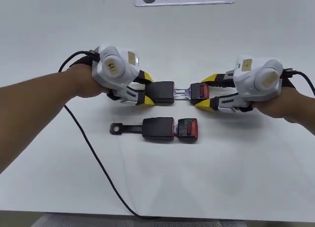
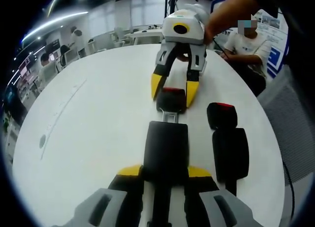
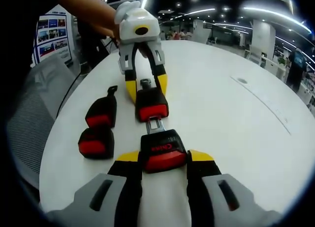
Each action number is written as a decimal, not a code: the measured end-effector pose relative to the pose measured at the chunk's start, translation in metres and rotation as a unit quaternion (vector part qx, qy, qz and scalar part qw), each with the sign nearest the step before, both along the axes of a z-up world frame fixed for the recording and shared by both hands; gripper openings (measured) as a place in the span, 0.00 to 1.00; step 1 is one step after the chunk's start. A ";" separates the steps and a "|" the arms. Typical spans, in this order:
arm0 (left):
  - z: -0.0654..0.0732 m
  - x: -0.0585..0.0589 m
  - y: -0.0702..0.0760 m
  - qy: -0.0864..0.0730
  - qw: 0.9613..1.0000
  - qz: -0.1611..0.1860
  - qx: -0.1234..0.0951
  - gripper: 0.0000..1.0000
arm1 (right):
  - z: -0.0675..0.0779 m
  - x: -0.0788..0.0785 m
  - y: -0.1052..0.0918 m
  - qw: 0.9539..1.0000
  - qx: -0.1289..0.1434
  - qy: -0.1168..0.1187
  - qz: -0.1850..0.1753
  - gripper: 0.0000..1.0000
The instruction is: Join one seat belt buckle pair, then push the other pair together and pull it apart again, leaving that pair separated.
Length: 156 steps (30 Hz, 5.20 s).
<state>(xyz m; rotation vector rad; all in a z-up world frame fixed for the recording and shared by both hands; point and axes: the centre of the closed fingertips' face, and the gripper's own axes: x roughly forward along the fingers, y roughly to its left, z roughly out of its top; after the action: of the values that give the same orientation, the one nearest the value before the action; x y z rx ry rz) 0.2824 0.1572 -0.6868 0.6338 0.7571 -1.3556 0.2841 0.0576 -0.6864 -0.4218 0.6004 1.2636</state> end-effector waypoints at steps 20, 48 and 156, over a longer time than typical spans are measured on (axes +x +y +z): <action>0.000 0.000 0.000 0.000 1.000 -0.001 0.008 0.32 | -0.005 0.000 0.016 1.000 -0.001 0.007 -0.004 0.33; -0.002 0.000 0.001 -0.001 1.000 -0.015 0.019 0.31 | -0.003 0.002 0.034 1.000 -0.005 0.013 -0.012 0.32; -0.001 -0.002 0.006 0.002 1.000 -0.021 0.016 0.32 | -0.003 -0.006 -0.078 0.998 -0.056 0.015 -0.016 0.33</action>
<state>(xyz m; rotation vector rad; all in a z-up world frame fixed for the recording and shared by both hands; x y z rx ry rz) 0.2805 0.1631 -0.6876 0.6766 0.7740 -1.3856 0.2784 -0.0203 -0.6891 -0.4863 0.7029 1.2110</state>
